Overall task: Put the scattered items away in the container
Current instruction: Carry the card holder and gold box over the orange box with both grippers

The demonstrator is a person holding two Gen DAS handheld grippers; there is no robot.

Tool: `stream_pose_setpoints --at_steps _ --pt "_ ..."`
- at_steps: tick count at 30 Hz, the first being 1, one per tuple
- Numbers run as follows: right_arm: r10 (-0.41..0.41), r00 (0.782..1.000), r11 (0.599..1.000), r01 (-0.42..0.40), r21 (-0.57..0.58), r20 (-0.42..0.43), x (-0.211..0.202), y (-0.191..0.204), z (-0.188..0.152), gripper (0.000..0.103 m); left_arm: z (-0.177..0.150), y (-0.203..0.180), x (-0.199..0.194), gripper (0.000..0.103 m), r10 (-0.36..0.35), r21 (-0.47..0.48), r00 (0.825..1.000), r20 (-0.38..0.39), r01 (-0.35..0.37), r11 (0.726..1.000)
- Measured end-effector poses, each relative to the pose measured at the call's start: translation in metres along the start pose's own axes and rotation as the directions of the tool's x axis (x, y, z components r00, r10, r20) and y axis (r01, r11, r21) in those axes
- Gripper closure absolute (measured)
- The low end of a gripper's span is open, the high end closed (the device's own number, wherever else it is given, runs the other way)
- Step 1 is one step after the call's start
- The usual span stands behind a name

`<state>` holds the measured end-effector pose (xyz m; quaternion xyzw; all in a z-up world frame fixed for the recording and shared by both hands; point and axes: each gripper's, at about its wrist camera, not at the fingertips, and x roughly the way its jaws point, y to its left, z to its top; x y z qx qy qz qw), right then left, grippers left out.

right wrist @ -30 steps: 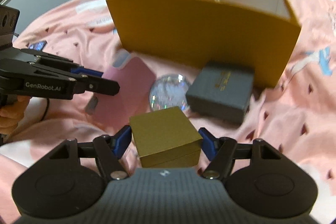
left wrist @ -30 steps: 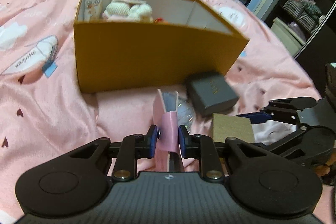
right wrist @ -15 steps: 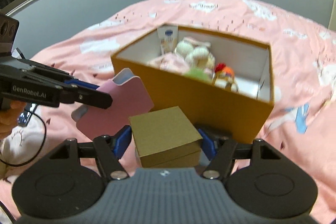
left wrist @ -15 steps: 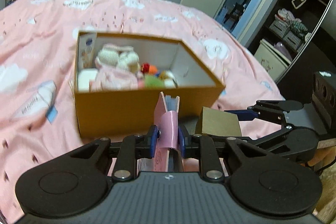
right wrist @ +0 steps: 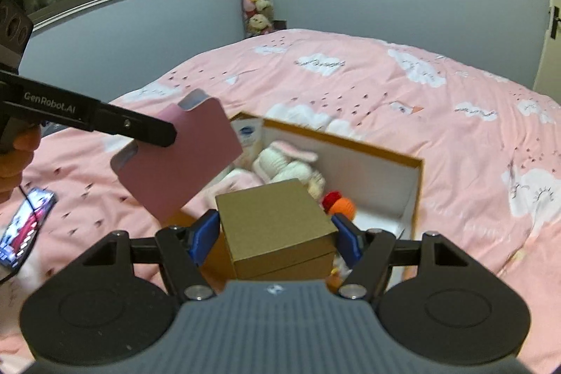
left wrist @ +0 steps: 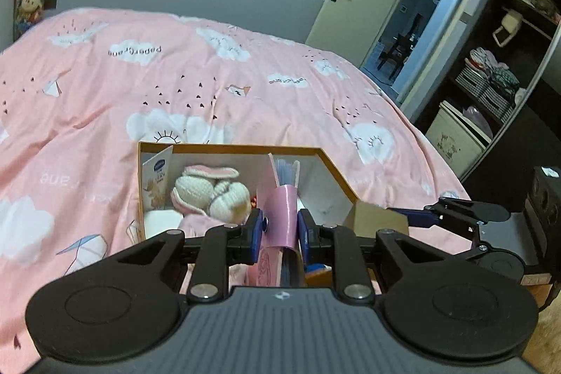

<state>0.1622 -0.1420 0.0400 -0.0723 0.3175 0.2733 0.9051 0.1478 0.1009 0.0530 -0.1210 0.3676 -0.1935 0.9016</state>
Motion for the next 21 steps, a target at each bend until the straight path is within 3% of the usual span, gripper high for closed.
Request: stream_pose_setpoints --at_steps 5,9,15,18,21 --pt "-0.063 0.998 0.998 0.063 -0.016 0.006 0.029 -0.022 0.016 0.032 0.01 0.018 0.037 0.079 0.006 -0.038 0.999 -0.046 -0.008 0.999" --pt "-0.114 0.992 0.994 0.113 -0.011 -0.057 0.061 -0.04 0.023 0.032 0.011 0.034 0.059 0.079 -0.018 -0.101 0.998 -0.062 0.011 0.995" --pt "-0.146 0.978 0.989 0.146 -0.011 -0.151 0.1 -0.058 0.028 0.032 0.003 0.056 0.089 0.079 0.004 -0.172 0.993 -0.115 -0.024 0.985" --pt "-0.173 0.969 0.985 0.168 -0.045 -0.175 0.117 -0.057 0.03 0.032 -0.003 0.067 0.093 0.079 -0.031 -0.229 0.994 -0.104 0.006 0.973" --pt "-0.188 0.963 0.982 0.183 -0.04 -0.193 0.134 -0.057 0.034 0.032 -0.006 0.073 0.093 0.079 -0.01 -0.254 0.995 -0.096 -0.015 0.967"
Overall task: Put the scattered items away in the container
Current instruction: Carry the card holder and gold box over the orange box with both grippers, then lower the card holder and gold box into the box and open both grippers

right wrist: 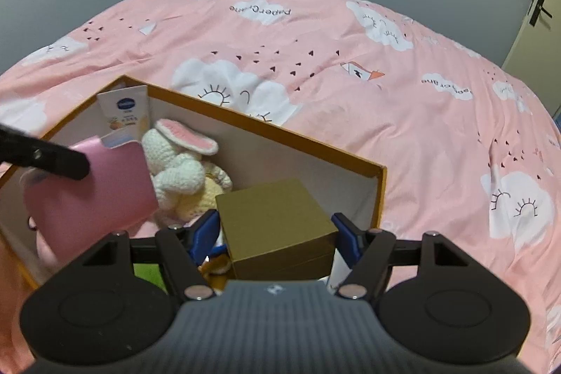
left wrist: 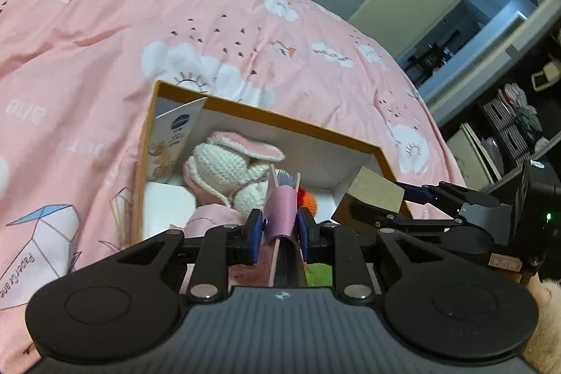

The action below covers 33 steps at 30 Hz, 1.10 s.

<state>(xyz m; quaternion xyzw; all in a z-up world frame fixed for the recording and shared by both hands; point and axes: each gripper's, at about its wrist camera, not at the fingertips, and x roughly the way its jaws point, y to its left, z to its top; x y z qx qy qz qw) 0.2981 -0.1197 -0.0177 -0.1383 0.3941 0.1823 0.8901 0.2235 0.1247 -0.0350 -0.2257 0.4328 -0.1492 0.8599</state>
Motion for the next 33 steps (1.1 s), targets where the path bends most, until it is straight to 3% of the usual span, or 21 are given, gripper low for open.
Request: stream_pose_setpoints --at_steps 5,8,17,21,25,27,33 --pt "-0.009 1.0 0.999 0.009 0.053 -0.009 0.015 0.004 0.008 0.032 -0.009 0.002 0.003 0.079 0.166 0.02 0.986 0.007 -0.166 0.986" --pt "-0.063 0.998 0.996 0.065 0.053 -0.027 0.022 0.01 0.009 0.032 -0.017 -0.004 -0.001 0.078 0.18 0.036 0.983 0.036 -0.181 0.983" --pt "-0.199 0.98 0.979 0.197 -0.049 -0.025 0.033 0.015 0.001 0.031 -0.048 -0.045 -0.004 0.074 0.272 0.168 0.944 0.186 -0.303 0.938" --pt "-0.227 0.973 0.972 0.224 -0.079 -0.044 0.039 0.016 -0.001 0.031 -0.056 -0.056 -0.004 0.067 0.283 0.221 0.937 0.203 -0.326 0.919" --pt "-0.243 0.968 0.967 0.236 -0.099 -0.063 0.044 0.018 -0.001 0.031 -0.059 -0.057 -0.005 0.063 0.288 0.213 0.936 0.202 -0.329 0.92" --pt "-0.249 0.966 0.964 0.24 -0.115 -0.074 0.047 0.021 -0.001 0.031 -0.061 -0.057 -0.006 0.05 0.283 0.207 0.937 0.205 -0.324 0.923" --pt "-0.246 0.964 0.964 0.232 -0.133 -0.098 0.05 0.022 -0.006 0.031 -0.066 -0.057 -0.006 0.049 0.273 0.221 0.942 0.195 -0.314 0.923"
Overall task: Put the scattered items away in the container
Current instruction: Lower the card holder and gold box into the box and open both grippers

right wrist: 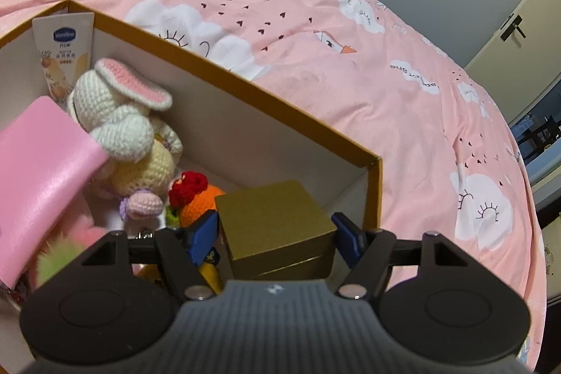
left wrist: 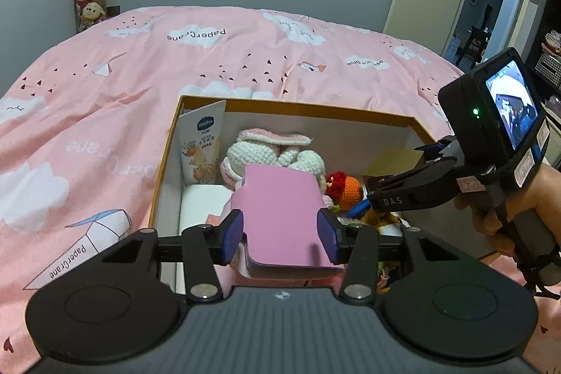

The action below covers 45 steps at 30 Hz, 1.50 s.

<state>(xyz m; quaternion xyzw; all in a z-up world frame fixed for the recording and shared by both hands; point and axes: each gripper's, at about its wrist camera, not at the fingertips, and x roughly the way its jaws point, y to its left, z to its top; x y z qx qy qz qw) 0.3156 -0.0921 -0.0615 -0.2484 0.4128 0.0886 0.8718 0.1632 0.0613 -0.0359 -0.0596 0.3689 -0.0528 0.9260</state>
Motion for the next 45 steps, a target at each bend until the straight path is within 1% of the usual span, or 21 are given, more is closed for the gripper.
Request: stream_pose_setpoints --at_steps 4,10,16,22,25,27,29,31,35,39,42,45 --pt "0.002 1.0 1.0 -0.002 -0.003 -0.002 0.0 0.0 0.0 0.031 -0.003 0.001 0.001 0.048 -0.004 -0.003 1.0 -0.015 0.004 1.0" --pt "-0.001 1.0 1.0 0.001 -0.002 0.02 -0.003 0.0 0.0 0.03 -0.006 -0.001 0.002 0.047 -0.01 0.0 1.0 -0.029 0.01 1.0" --pt "0.004 0.999 1.0 -0.004 0.009 0.037 -0.007 -0.002 -0.001 0.03 -0.007 -0.006 -0.002 0.041 -0.013 0.015 1.0 -0.02 0.013 1.0" --pt "0.014 0.995 1.0 -0.015 0.007 0.1 -0.022 -0.001 -0.006 0.03 -0.006 -0.01 -0.006 0.033 0.005 0.028 1.0 0.015 -0.006 1.0" --pt "0.016 0.99 0.999 -0.02 0.025 0.143 -0.03 -0.003 -0.01 0.023 -0.007 -0.012 -0.009 0.028 0.004 0.038 0.999 0.052 -0.006 0.999" --pt "0.013 0.984 0.999 -0.02 0.041 0.18 -0.036 -0.005 -0.013 0.022 -0.01 -0.013 -0.011 0.026 0.01 0.045 0.997 0.083 -0.014 0.999" --pt "0.01 0.98 0.998 -0.02 0.051 0.197 -0.041 -0.007 -0.015 0.022 -0.012 -0.014 -0.013 0.025 0.025 0.047 0.993 0.113 -0.03 0.998" --pt "0.011 0.976 0.997 -0.026 0.067 0.219 -0.046 -0.009 -0.018 0.021 -0.013 -0.015 -0.014 0.024 0.042 0.047 0.992 0.121 -0.048 0.998" --pt "0.019 0.968 0.992 -0.049 0.114 0.25 -0.06 -0.013 -0.025 0.02 -0.015 -0.016 -0.016 0.024 0.037 0.049 0.99 0.133 -0.044 0.998" --pt "0.035 0.957 0.985 -0.082 0.154 0.288 -0.076 -0.016 -0.036 0.019 -0.015 -0.017 -0.02 0.024 0.013 0.062 0.991 0.13 -0.021 0.998" --pt "0.061 0.947 0.971 -0.129 0.202 0.316 -0.089 -0.019 -0.046 0.016 -0.017 -0.019 -0.026 0.024 -0.007 0.076 0.991 0.134 -0.004 0.997" --pt "0.064 0.934 0.958 -0.156 0.24 0.351 -0.101 -0.02 -0.059 0.015 -0.018 -0.022 -0.034 0.024 -0.028 0.096 0.99 0.14 0.015 0.995"
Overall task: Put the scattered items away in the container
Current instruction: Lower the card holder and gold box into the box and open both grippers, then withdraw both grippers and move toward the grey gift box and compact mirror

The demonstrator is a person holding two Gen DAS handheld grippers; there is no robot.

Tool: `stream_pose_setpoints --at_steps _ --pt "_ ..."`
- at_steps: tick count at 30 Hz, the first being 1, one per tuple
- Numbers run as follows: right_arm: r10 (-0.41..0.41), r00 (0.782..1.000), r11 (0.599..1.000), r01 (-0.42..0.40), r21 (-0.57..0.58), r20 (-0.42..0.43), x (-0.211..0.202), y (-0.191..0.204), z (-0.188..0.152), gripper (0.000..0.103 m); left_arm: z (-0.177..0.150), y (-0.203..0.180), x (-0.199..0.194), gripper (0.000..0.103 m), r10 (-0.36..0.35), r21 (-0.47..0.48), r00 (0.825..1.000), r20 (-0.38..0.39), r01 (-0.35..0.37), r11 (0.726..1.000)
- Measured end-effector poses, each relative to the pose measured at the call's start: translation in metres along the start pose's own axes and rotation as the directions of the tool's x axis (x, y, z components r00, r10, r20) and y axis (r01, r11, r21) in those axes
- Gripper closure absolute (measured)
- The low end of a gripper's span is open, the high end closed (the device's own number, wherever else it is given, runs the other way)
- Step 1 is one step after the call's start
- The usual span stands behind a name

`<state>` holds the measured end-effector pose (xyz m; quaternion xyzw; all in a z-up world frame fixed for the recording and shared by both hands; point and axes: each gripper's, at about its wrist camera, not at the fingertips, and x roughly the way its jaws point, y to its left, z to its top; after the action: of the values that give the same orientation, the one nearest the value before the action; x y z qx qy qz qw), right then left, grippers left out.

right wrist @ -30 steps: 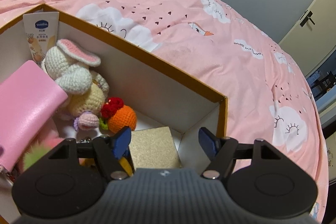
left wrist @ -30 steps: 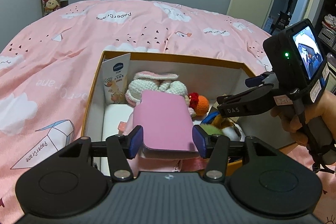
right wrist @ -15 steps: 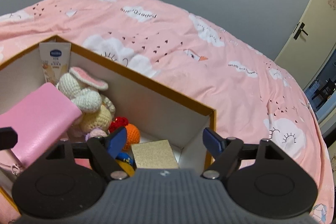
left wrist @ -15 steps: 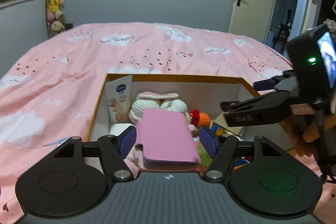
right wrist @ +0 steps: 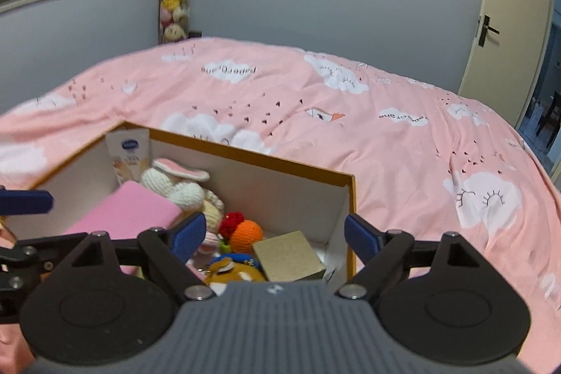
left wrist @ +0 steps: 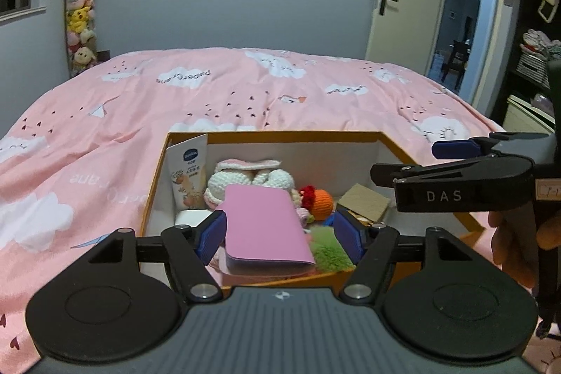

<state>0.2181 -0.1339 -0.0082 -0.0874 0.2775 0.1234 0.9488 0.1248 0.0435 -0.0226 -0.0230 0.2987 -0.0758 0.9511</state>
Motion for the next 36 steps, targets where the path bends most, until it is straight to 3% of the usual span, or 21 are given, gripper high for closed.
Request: stream_pose_setpoints --at_steps 2,10,19,30,36 --pt "-0.002 1.0 1.0 0.002 0.013 0.031 -0.01 0.001 -0.006 0.011 0.0 -0.002 -0.005 0.024 -0.013 0.01 1.0 0.006 0.013 1.0" --pt "-0.032 0.993 0.999 0.034 -0.014 0.116 -0.046 0.017 -0.033 0.01 -0.005 -0.008 -0.019 0.024 -0.03 0.04 0.999 0.019 0.03 0.999" --pt "-0.064 0.987 0.997 0.068 -0.023 0.149 -0.073 0.026 -0.063 0.01 -0.023 -0.01 -0.029 0.024 -0.046 0.077 0.999 -0.007 0.046 0.996" --pt "-0.055 0.995 0.998 0.054 0.017 0.077 -0.084 0.029 -0.095 0.01 -0.047 -0.005 -0.032 0.024 -0.047 0.072 0.996 -0.077 0.053 0.996" --pt "-0.05 0.999 0.999 0.05 -0.014 -0.02 -0.08 0.039 -0.105 0.01 -0.065 -0.003 -0.025 0.024 -0.034 0.068 0.985 -0.17 0.046 0.997"
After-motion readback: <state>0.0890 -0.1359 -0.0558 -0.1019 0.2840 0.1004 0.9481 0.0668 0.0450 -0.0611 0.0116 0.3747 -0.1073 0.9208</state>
